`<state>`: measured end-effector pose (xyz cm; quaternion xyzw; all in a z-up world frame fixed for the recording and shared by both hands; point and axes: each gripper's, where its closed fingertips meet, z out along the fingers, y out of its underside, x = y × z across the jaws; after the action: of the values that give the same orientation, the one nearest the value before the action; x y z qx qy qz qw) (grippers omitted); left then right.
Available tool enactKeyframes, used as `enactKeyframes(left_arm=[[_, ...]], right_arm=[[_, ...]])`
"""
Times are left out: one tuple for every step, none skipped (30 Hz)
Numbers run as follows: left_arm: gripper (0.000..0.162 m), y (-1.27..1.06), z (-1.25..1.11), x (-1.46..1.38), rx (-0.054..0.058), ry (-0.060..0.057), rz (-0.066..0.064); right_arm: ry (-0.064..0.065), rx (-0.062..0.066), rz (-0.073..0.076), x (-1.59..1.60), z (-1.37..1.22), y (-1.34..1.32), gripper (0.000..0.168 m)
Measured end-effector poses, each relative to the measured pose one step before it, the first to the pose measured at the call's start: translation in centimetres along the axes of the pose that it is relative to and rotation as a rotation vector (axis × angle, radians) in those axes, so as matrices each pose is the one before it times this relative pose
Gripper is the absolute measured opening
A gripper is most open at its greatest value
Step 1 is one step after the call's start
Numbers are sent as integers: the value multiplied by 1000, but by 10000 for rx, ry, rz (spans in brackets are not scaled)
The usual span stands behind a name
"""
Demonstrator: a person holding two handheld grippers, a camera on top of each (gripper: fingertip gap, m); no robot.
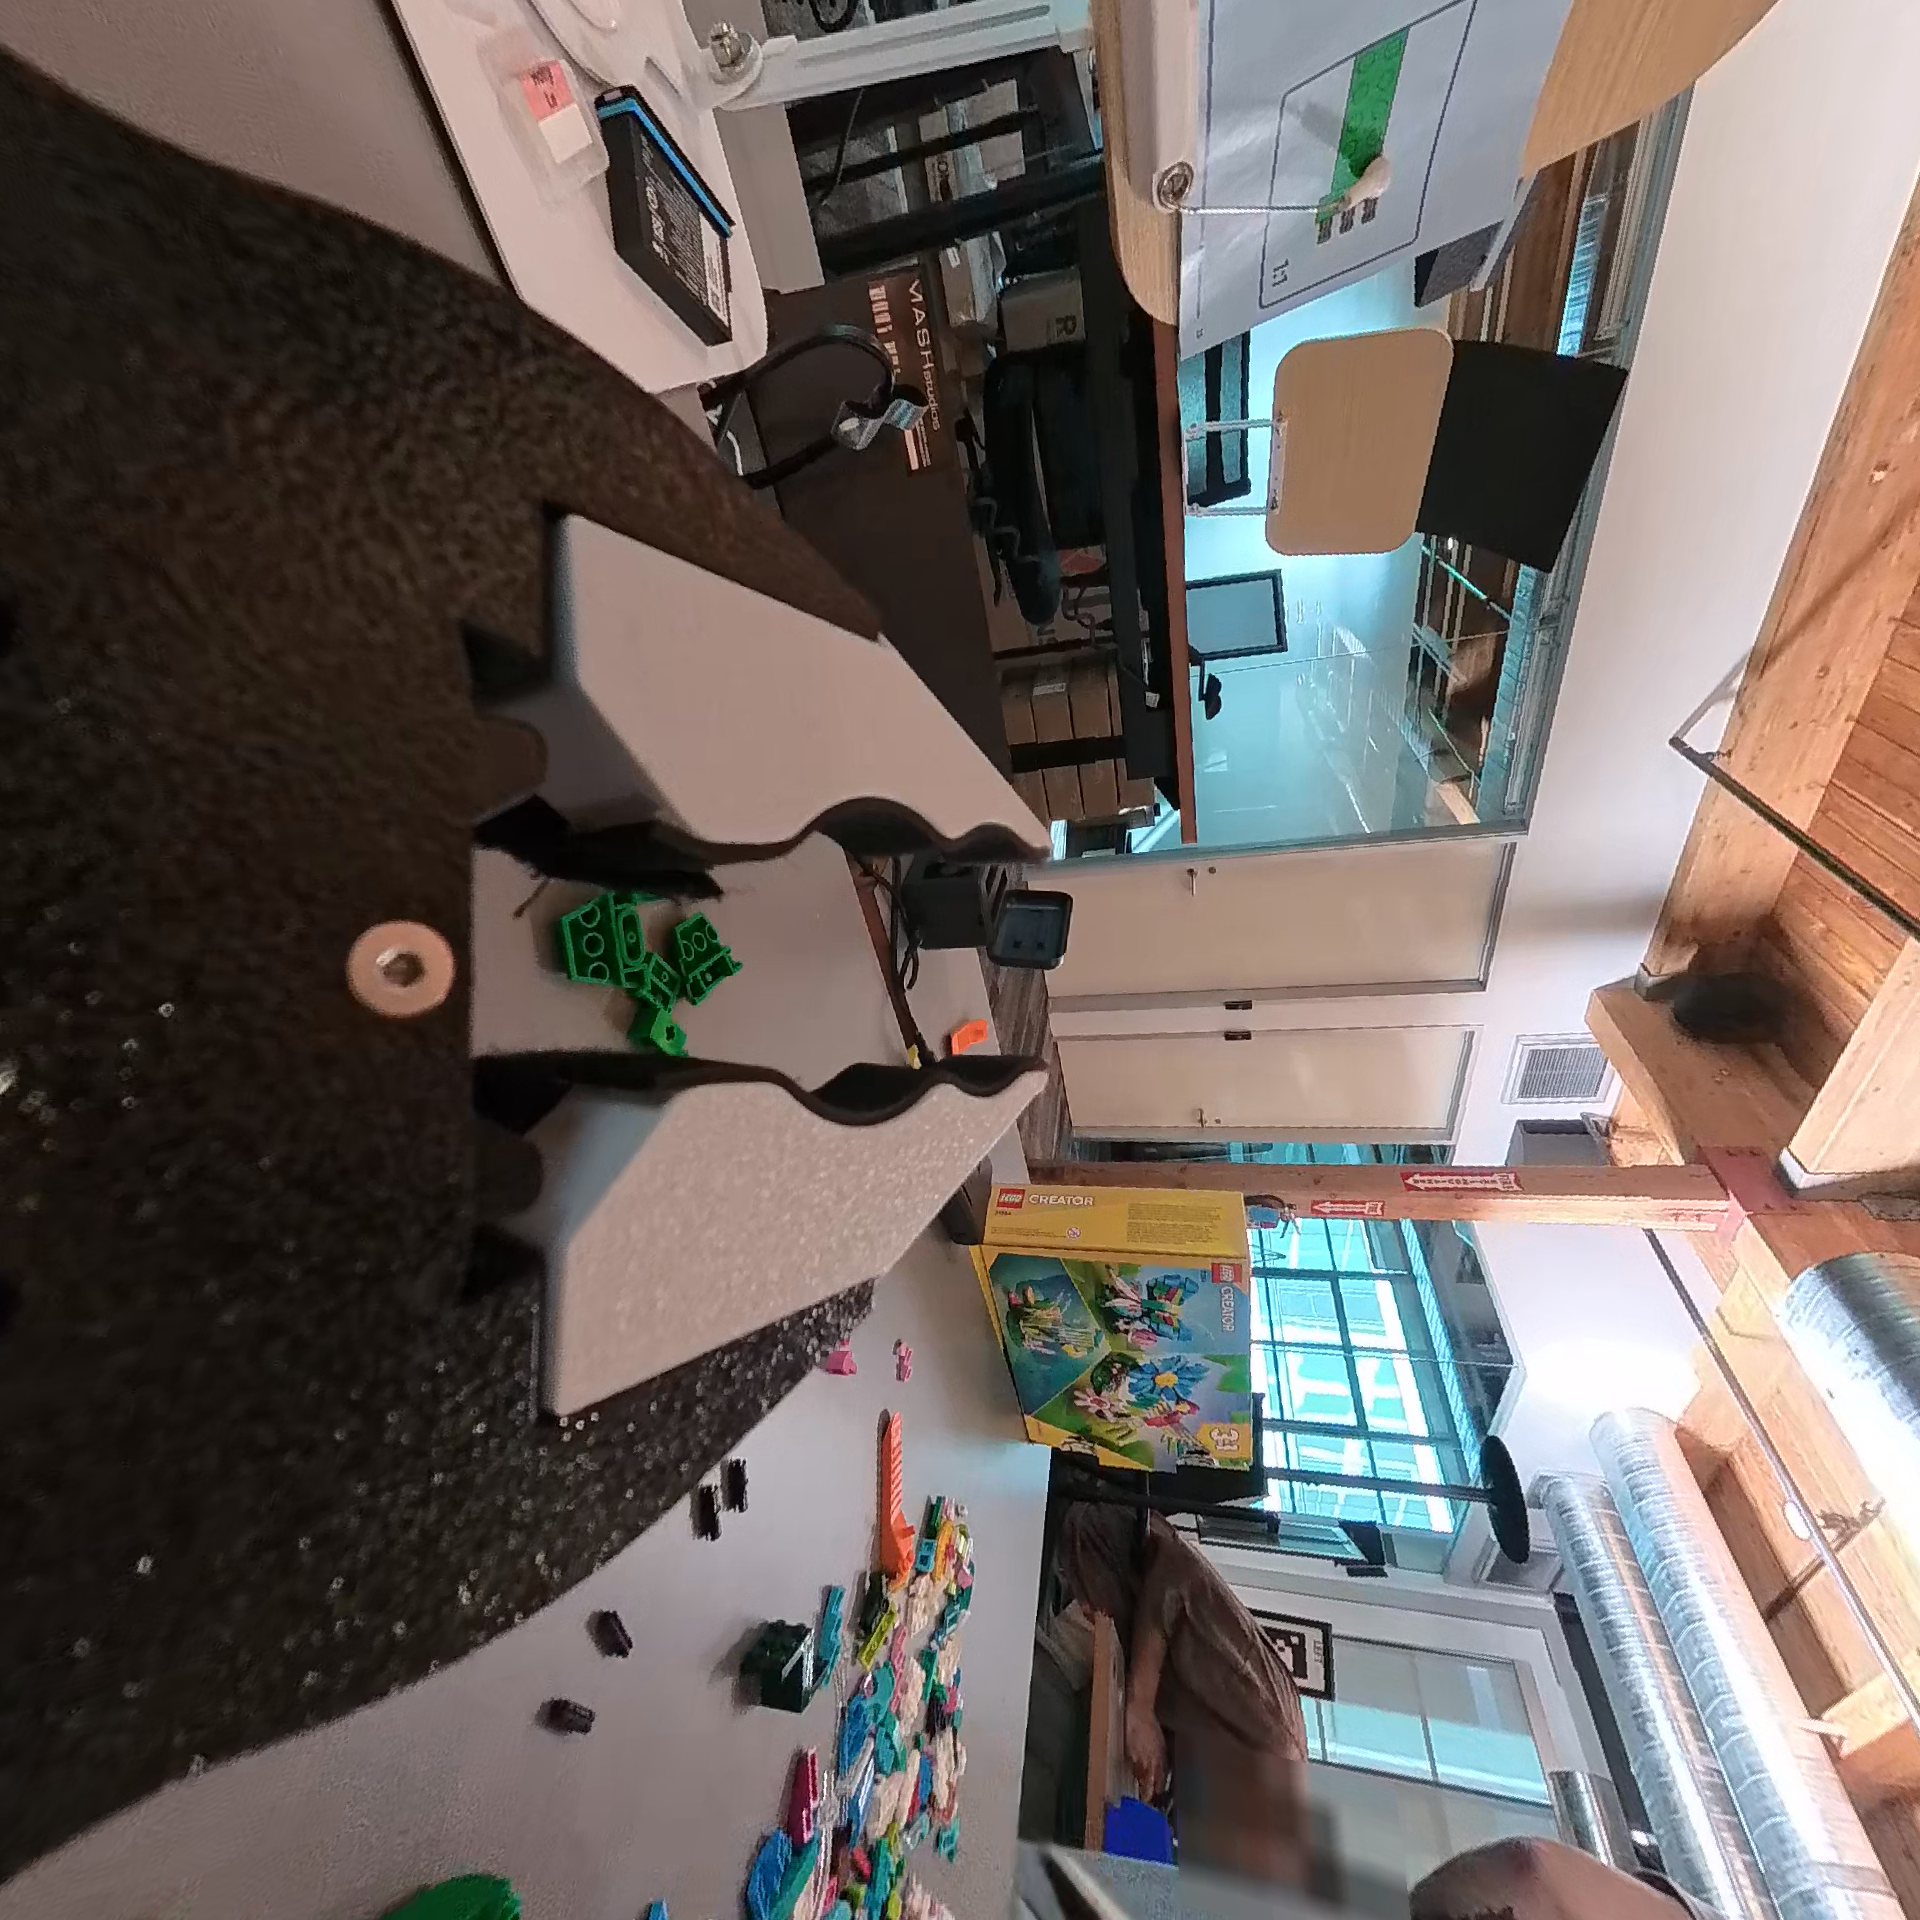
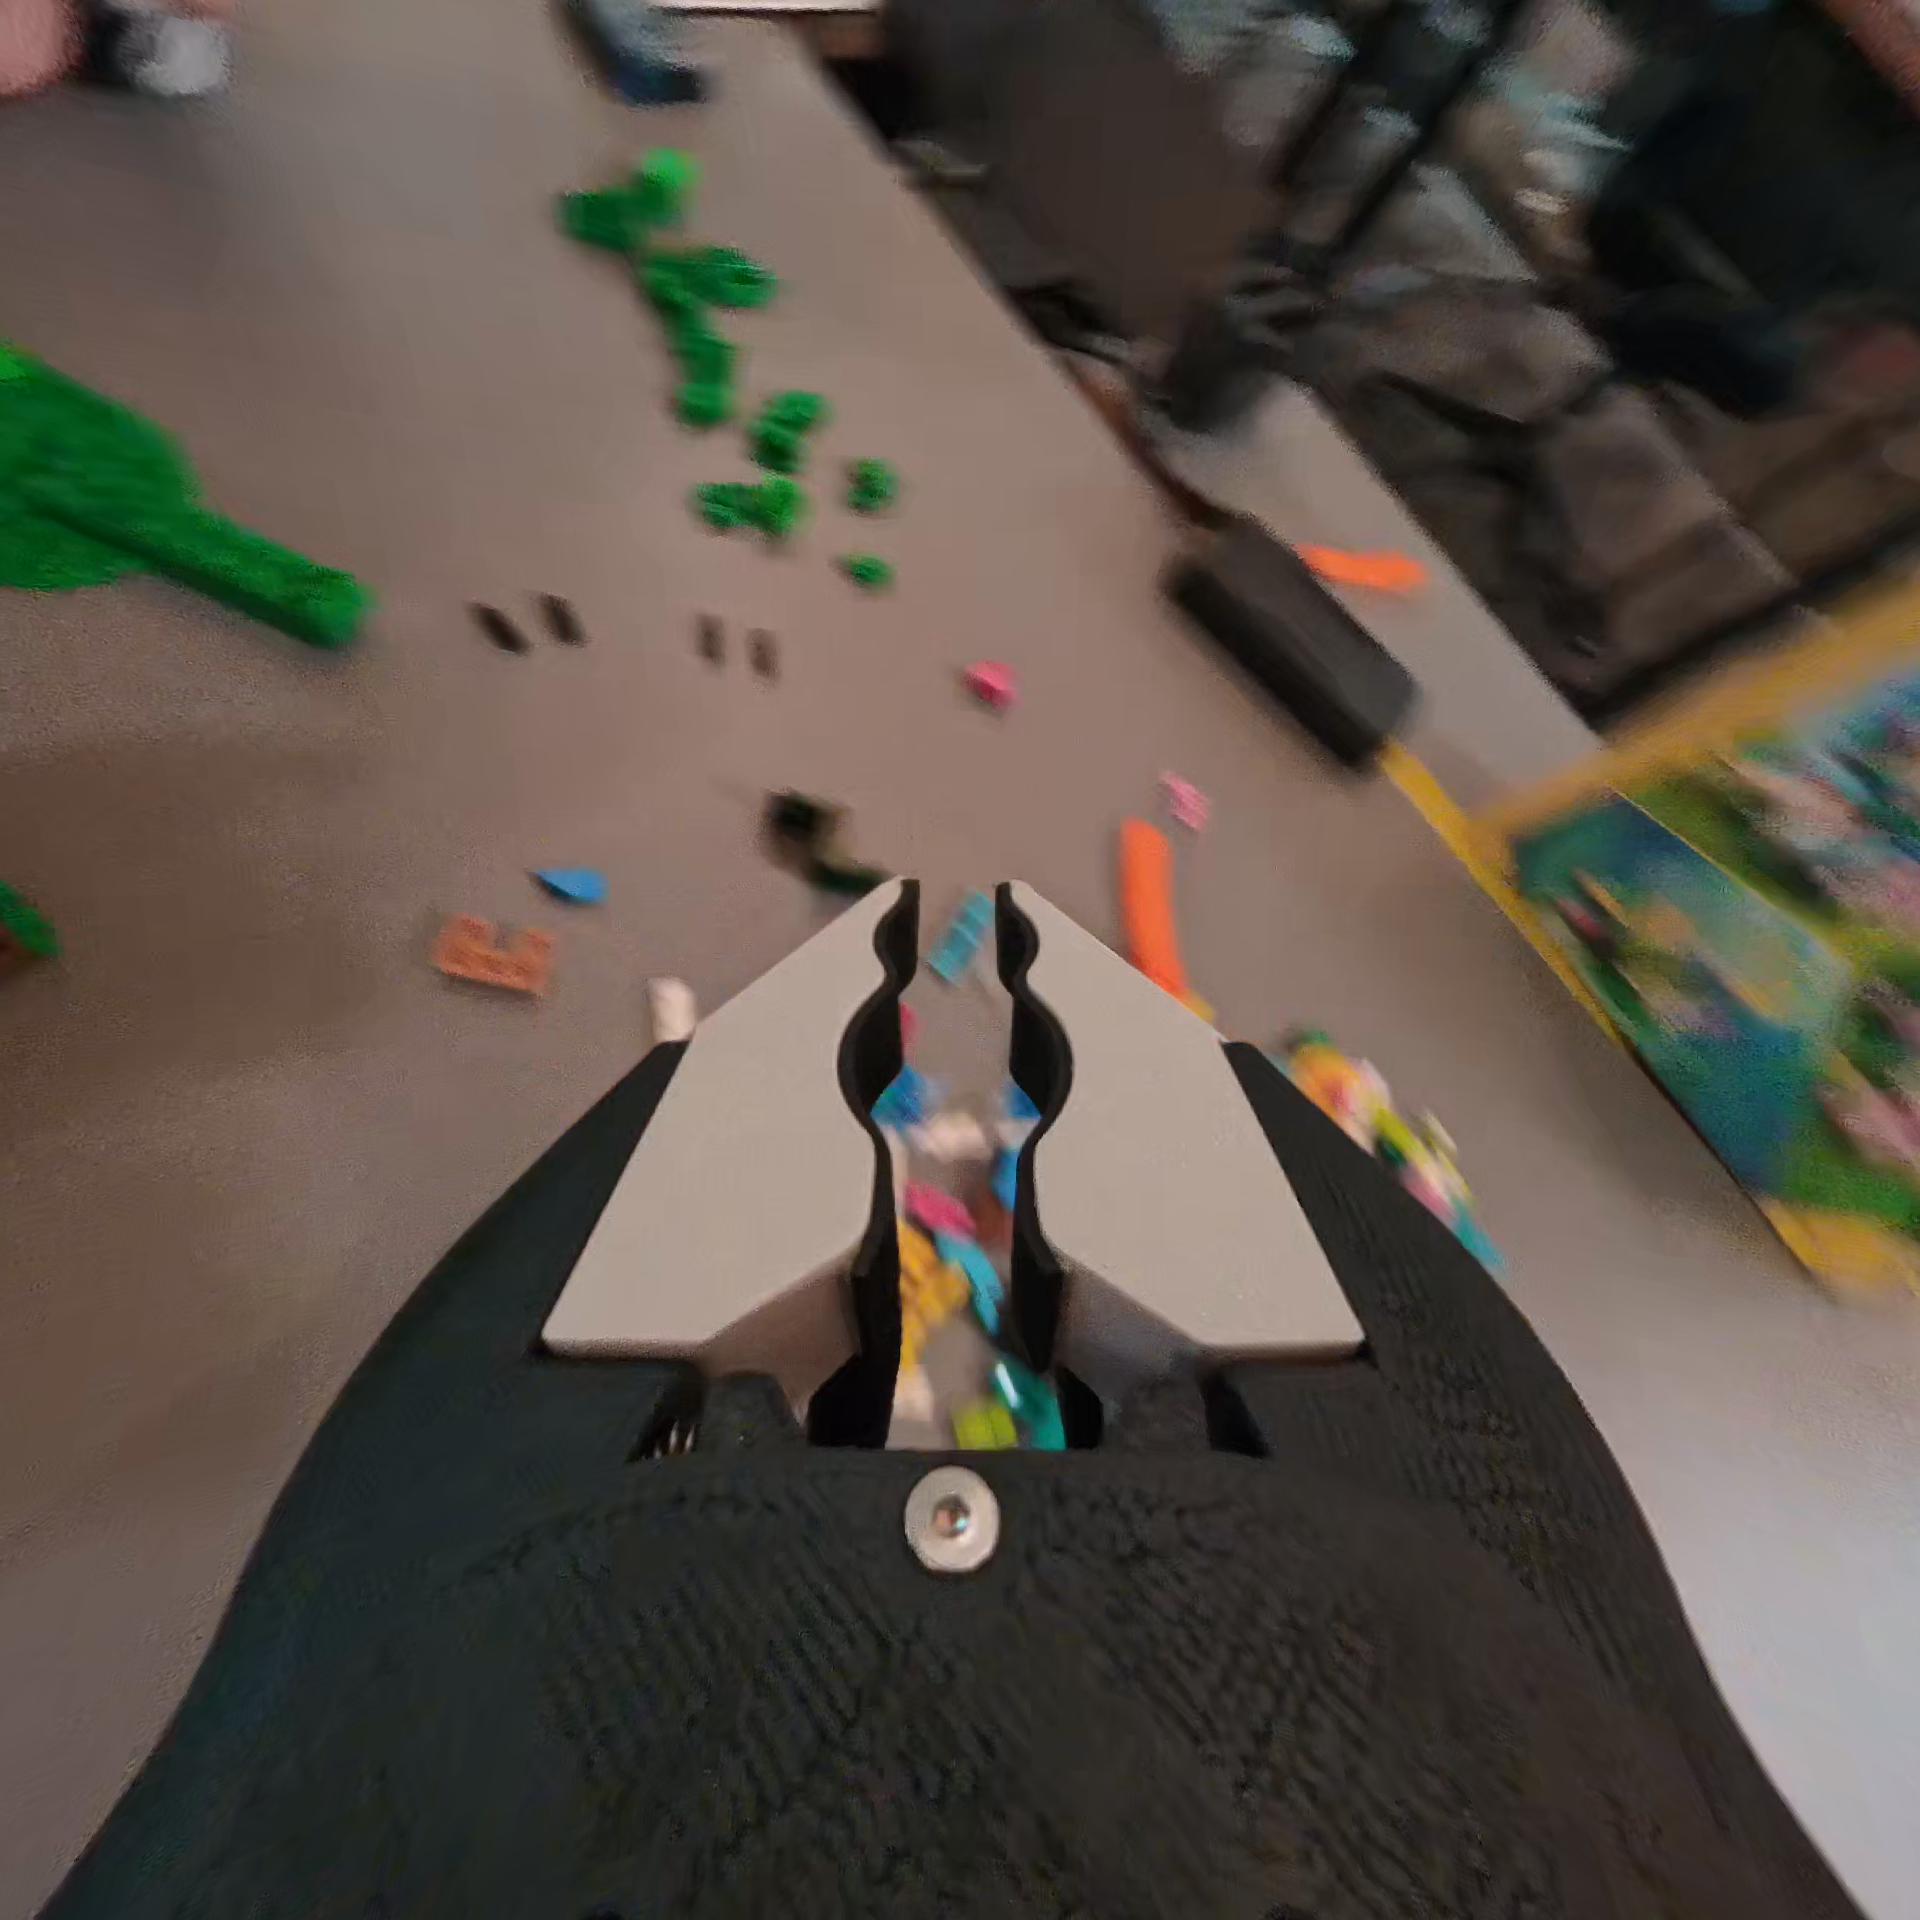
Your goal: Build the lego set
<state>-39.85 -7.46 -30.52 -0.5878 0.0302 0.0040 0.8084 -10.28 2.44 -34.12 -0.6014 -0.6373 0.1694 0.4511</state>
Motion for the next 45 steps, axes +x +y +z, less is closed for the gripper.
enactKeyframes(left_arm=[[36,-11,2,-228,0,-174,34],[39,-24,-15,-312,10,-242,63],[42,7,14,-267,-3,-197,58],[44,59,43,-150,-41,-104,22],[45,73,48,-79,-48,-52,-1],[45,43,23,-39,-21,-24,-4],[45,4,-1,-11,-2,0,1],[45,-18,-14,30,8,11,5],[45,-22,-12,35,11,22,7],[44,4,-3,69,-3,44,3],[44,19,12,52,-10,32,5],[45,2,-2,8,-2,-7,17],[45,-22,-14,-23,9,-36,31],[45,-1,-3,29,-2,0,30],[46,25,16,62,-20,27,23],[46,13,3,13,-8,0,11],[46,-19,-11,-15,11,0,-8],[46,-3,4,23,4,30,-30],[46,19,5,22,-8,36,-44],[46,26,3,8,-7,32,-46],[45,-6,-6,42,4,40,-37],[45,-26,-19,55,14,50,-37],[44,-19,-20,36,16,41,-27],[45,-3,2,20,3,24,-23],[44,30,10,6,-9,21,-22],[44,12,5,25,-6,24,-16],[44,5,-2,45,-3,33,-13],[43,3,0,88,5,59,-7],[42,2,-2,115,-2,79,-6],[42,22,11,41,-11,28,-2],[42,-3,1,-30,2,-19,-9],[43,-21,-21,-64,16,-32,-27],[43,-39,-14,-103,24,-36,-53],[44,-22,-20,-106,19,-31,-80],[44,-10,-15,-116,12,-28,-90],[44,-20,-12,-72,11,0,-84],[44,-16,-4,-58,9,-4,-68],[44,-16,-13,-70,14,-22,-44],[45,-18,-12,-37,15,-14,-17],[45,-6,3,9,5,5,-3],[45,1,-1,19,-1,15,3],[45,-1,0,33,1,19,5],[45,-4,2,75,3,54,2],[44,-5,2,136,3,93,-7],[44,-13,-5,88,7,59,-7]], right_arm=[[929,37,598,2185,-2499,1353,12],[806,33,639,2218,-2342,1354,12],[682,26,704,2189,-2139,1307,12],[646,-1,781,2196,-1925,1237,12],[548,-53,745,2018,-1663,1163,12],[390,-74,641,1670,-1363,1084,13],[336,-79,517,1405,-1073,1015,13],[299,-55,383,1177,-753,946,13],[155,-91,250,842,-373,865,13],[22,-322,135,545,-62,1021,13],[51,-518,29,513,131,1182,13],[157,-406,-47,517,295,962,14],[96,-235,-29,279,408,681,14],[-37,-196,35,-4,535,560,14],[-144,-267,16,-207,598,617,14],[-85,-312,-51,-139,586,660,14],[68,-303,-104,68,536,637,14],[141,-277,-113,180,469,600,14],[163,-185,-32,213,394,463,14],[134,12,125,204,310,175,14],[18,193,304,94,227,-73,14],[-145,128,357,-76,156,-10,15],[-173,1,272,-101,104,152,17],[-109,-61,141,-26,38,236,18],[-48,-80,53,31,-17,273,18],[-21,-61,31,79,-63,244,18],[-79,-23,41,-5,-72,169,18],[-154,-7,63,-102,-79,134,18],[-261,-3,41,-268,-64,111,18],[-380,16,-17,-502,-58,70,18],[-351,-13,15,-494,-32,109,18],[-323,-14,92,-441,-8,111,17],[-352,29,198,-433,16,51,16],[-353,66,225,-431,21,-11,14],[-391,75,108,-531,21,-43,11],[-366,69,-31,-601,27,-48,9],[-229,9,-115,-486,41,-19,9],[-131,-52,-198,-405,87,2,8],[-134,-56,-301,-492,140,-42,8],[-54,-66,-331,-418,175,-61,9],[68,-87,-308,-212,208,-88,9],[133,-91,-289,-117,219,-107,9],[208,-111,-246,46,224,-92,9],[294,-101,-227,223,186,-102,9],[359,-41,-205,370,166,-145,9]])
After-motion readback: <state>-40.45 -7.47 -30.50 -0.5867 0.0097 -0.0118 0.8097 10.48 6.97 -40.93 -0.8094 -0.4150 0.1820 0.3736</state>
